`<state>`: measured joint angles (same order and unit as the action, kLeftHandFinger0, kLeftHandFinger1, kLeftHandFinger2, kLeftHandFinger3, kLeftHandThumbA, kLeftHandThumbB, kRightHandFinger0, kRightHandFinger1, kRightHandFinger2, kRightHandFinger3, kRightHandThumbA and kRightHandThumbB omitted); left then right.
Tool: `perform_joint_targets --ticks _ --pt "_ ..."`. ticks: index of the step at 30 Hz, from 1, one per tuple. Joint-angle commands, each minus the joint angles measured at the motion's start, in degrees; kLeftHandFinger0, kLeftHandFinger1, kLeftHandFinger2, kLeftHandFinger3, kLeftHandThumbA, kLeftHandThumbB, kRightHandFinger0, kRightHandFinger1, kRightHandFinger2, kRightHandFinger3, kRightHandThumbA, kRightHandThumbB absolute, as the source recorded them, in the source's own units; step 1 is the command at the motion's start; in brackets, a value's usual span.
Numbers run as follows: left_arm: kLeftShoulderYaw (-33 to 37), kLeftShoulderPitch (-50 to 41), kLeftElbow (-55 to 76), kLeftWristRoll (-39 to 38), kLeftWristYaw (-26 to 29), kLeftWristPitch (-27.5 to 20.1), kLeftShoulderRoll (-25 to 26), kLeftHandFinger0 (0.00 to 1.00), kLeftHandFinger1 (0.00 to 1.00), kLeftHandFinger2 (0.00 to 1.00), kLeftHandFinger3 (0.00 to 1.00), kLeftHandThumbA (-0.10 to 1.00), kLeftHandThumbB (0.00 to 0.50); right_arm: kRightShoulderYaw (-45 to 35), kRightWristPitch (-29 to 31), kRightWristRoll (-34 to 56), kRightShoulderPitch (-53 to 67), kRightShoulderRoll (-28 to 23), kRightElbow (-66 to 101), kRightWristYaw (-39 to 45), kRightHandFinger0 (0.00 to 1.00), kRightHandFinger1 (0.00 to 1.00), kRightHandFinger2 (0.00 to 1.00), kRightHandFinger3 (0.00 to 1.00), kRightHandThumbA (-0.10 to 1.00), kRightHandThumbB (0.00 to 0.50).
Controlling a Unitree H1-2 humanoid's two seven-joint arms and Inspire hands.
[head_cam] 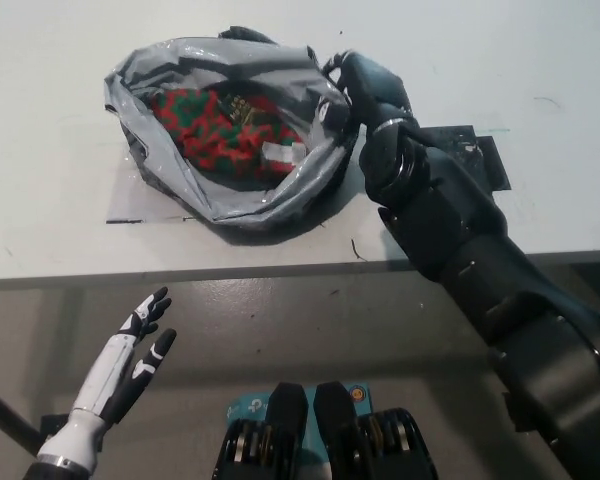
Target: The robot uses its right hand to pick up a bag of coffee beans and puts it in the black plastic bag, then the robot grabs the top of the bag and lifts it.
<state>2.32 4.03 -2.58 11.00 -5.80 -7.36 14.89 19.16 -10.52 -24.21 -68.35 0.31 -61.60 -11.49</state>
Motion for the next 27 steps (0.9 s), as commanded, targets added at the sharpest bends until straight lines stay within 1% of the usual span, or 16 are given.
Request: perform_joint_targets --ticks 1,5,6,7,9,11,12,13,14,15,16,18,21,23,24,27 --pt "0.18 1.33 0.03 0.54 -0.35 -1.06 1.26 1.0 1.0 1.0 1.0 0.98 0.198 -4.43 -0.39 3.11 -4.22 0.14 7.35 -0.6 0.0 0.13 0.48 0.61 0.12 0.128" --pt "0.11 1.29 0.11 0.26 -0.45 -1.13 1.31 1.0 1.0 1.0 1.0 0.99 0.195 -8.4 -3.37 6.61 -4.83 0.69 11.01 2.37 0.02 0.24 0.57 0.58 0.15 0.127" --pt "0.09 1.22 0.17 0.25 -0.44 -1.19 1.33 1.0 1.0 1.0 1.0 0.99 0.194 -9.26 -4.14 7.43 -5.01 0.87 11.74 2.95 0.02 0.25 0.57 0.56 0.14 0.126" --pt "0.08 1.14 0.24 0.36 -0.33 -1.36 1.35 1.0 1.0 1.0 1.0 1.0 0.185 -10.62 -5.16 8.56 -5.21 1.15 12.72 3.91 0.01 0.25 0.54 0.53 0.14 0.113" --pt "0.04 1.21 0.1 0.56 -0.11 -1.62 1.35 1.0 1.0 1.0 1.0 1.0 0.19 -15.07 -7.83 13.59 -6.4 1.87 14.49 6.99 0.0 0.2 0.5 0.59 0.15 0.064" --pt "0.01 1.17 0.12 0.54 -0.06 -1.62 1.33 1.0 1.0 1.0 1.0 1.0 0.19 -16.21 -8.54 14.48 -6.65 2.13 14.91 7.7 0.0 0.2 0.51 0.59 0.16 0.058" --pt "-0.08 1.2 0.14 0.24 -0.14 -1.43 1.26 1.0 1.0 1.0 1.0 1.0 0.187 -25.97 -11.42 24.66 -9.53 3.98 13.31 8.03 0.0 0.16 0.52 0.5 0.11 0.067" --pt "-0.15 1.21 -0.01 -0.13 -0.18 -1.51 1.11 1.0 1.0 1.0 1.0 1.0 0.185 -31.29 -13.2 30.4 -11.17 4.72 12.47 8.76 0.0 0.17 0.54 0.5 0.13 0.057" --pt "-0.15 1.21 -0.01 -0.13 -0.18 -1.51 1.11 1.0 1.0 1.0 1.0 1.0 0.185 -31.29 -13.2 30.4 -11.17 4.72 12.47 8.76 0.0 0.17 0.54 0.5 0.13 0.057" --pt "-0.21 1.2 -0.09 -0.4 -0.17 -1.56 0.97 1.0 1.0 1.0 1.0 1.0 0.192 -36.48 -14.77 35.88 -12.72 5.41 11.88 9.04 0.0 0.17 0.54 0.53 0.12 0.038" --pt "-0.25 1.16 -0.07 -0.54 -0.15 -1.53 0.86 1.0 1.0 1.0 1.0 1.0 0.202 -40.23 -15.73 40.09 -13.79 5.84 11.64 9.18 0.0 0.19 0.57 0.55 0.16 0.025" --pt "-0.28 1.12 0.09 -0.34 -0.03 -1.47 0.88 1.0 1.0 1.0 1.0 1.0 0.199 -46.19 -16.41 47.56 -16.05 6.38 10.1 8.0 0.0 0.18 0.58 0.54 0.25 0.041" --pt "-0.32 1.26 0.06 -0.43 -0.1 -1.39 0.92 1.0 1.0 1.0 1.0 1.0 0.209 -50.13 -16.41 51.76 -17.38 6.66 8.85 7.39 0.0 0.13 0.53 0.56 0.36 0.028" --pt "-0.39 1.29 0.02 -0.47 -0.11 -1.27 0.95 1.0 1.0 1.0 1.0 1.0 0.211 -52.32 -16.41 53.93 -17.85 7.06 8.84 6.78 0.0 0.05 0.45 0.59 0.41 0.025" --pt "-0.36 1.27 0.07 -0.38 -0.12 -1.29 0.98 1.0 1.0 1.0 1.0 1.0 0.205 -53.06 -16.41 54.78 -18.01 7.2 8.93 6.79 0.0 0.04 0.45 0.6 0.41 0.008" --pt "-0.4 1.35 0.18 -0.6 -0.16 -1.55 0.98 1.0 1.0 1.0 1.0 1.0 0.188 -54.9 -16.41 56.89 -18.77 7.68 9.27 6.12 0.0 0.02 0.45 0.62 0.39 0.008"
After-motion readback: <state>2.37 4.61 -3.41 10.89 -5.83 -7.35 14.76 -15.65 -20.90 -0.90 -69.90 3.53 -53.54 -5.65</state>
